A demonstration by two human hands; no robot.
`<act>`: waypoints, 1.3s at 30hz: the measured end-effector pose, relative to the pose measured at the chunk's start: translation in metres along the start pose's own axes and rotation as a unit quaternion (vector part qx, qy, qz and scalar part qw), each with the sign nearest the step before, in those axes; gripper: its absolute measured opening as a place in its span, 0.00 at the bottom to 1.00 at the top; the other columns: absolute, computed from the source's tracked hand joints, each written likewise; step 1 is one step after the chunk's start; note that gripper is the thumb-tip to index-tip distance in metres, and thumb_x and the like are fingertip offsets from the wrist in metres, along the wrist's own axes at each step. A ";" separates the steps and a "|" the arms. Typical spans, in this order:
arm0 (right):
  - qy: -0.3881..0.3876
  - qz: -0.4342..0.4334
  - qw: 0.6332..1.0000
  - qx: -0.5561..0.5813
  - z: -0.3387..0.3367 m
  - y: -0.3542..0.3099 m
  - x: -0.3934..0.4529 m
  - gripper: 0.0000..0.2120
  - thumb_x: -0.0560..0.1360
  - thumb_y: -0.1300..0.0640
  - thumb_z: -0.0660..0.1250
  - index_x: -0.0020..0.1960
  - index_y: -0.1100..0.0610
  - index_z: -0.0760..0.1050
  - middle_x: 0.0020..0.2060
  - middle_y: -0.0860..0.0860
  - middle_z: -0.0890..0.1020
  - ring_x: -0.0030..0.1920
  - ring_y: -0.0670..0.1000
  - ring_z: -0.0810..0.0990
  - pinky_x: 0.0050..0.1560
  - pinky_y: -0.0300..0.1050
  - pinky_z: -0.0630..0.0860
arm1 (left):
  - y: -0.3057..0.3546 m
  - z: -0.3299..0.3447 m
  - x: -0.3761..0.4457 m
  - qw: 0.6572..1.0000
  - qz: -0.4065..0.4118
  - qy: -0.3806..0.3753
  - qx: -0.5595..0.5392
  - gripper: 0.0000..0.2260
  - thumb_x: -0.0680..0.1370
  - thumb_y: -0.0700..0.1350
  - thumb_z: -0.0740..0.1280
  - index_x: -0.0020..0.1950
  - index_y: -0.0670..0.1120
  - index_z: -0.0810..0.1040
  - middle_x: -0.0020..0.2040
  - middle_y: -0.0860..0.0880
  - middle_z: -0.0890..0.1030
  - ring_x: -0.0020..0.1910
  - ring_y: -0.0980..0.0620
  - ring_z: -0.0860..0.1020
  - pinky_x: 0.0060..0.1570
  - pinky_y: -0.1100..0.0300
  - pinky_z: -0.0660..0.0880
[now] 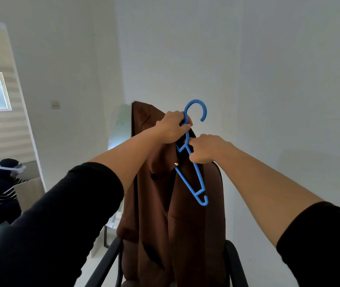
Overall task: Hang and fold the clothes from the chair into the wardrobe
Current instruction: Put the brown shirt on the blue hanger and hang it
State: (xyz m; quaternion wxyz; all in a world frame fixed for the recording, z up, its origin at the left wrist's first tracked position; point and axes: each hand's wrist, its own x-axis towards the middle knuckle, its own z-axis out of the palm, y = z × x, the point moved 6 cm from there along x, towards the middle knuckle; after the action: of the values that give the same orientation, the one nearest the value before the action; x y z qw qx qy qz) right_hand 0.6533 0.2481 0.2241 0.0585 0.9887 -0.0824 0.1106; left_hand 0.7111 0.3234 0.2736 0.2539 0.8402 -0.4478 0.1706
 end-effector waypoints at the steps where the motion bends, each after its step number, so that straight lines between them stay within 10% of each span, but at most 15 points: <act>1: 0.006 0.002 0.999 -0.039 -0.003 -0.002 0.000 0.19 0.75 0.54 0.60 0.65 0.56 0.67 0.35 0.50 0.67 0.35 0.49 0.70 0.38 0.43 0.68 | -0.002 -0.002 0.000 1.000 -0.006 0.012 0.003 0.05 0.79 0.46 0.60 0.49 0.49 0.75 0.49 0.48 0.77 0.48 0.48 0.75 0.56 0.43 0.73; 9: -0.107 0.041 0.979 -0.168 0.022 0.023 -0.009 0.26 0.77 0.58 0.56 0.74 0.44 0.59 0.64 0.54 0.71 0.60 0.56 0.74 0.59 0.50 0.74 | -0.023 -0.049 -0.003 0.985 -0.076 0.155 -0.019 0.06 0.79 0.50 0.61 0.49 0.50 0.76 0.53 0.47 0.77 0.54 0.48 0.75 0.58 0.43 0.72; 18: -0.120 0.076 0.982 -0.122 0.046 0.051 -0.008 0.25 0.77 0.35 0.51 0.69 0.47 0.67 0.59 0.51 0.75 0.58 0.53 0.75 0.56 0.48 0.73 | -0.037 -0.054 -0.014 0.960 -0.110 0.194 -0.170 0.07 0.80 0.45 0.63 0.56 0.45 0.75 0.51 0.50 0.76 0.52 0.52 0.75 0.51 0.62 0.72; 29: -0.037 0.203 0.964 0.169 0.051 0.076 -0.013 0.18 0.79 0.42 0.56 0.57 0.56 0.70 0.40 0.52 0.85 0.47 0.53 0.80 0.57 0.51 0.74 | -0.048 -0.055 -0.027 0.929 -0.134 0.247 -0.239 0.09 0.79 0.47 0.65 0.55 0.45 0.77 0.49 0.50 0.77 0.48 0.56 0.75 0.40 0.72 0.70; 34: 0.011 0.232 0.935 0.269 0.044 0.074 -0.004 0.20 0.78 0.42 0.56 0.58 0.58 0.71 0.42 0.55 0.84 0.47 0.56 0.80 0.56 0.52 0.75 | -0.038 -0.065 -0.034 0.898 -0.142 0.359 -0.210 0.07 0.78 0.45 0.65 0.54 0.45 0.76 0.51 0.50 0.77 0.48 0.56 0.74 0.45 0.68 0.71; 39: 0.145 0.201 0.961 0.120 0.007 0.065 -0.004 0.24 0.80 0.43 0.51 0.58 0.61 0.75 0.55 0.59 0.78 0.53 0.59 0.77 0.48 0.48 0.71 | -0.043 -0.060 -0.034 0.911 -0.177 0.356 -0.106 0.04 0.79 0.47 0.63 0.51 0.48 0.75 0.55 0.48 0.76 0.56 0.49 0.74 0.63 0.44 0.68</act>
State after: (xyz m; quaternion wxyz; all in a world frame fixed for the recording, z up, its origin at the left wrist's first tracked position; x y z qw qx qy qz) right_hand 0.6393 0.1841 0.2225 -0.0724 0.9251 -0.2558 0.2711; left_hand 0.7248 0.4008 0.2929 0.5104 0.7571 -0.1875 0.3620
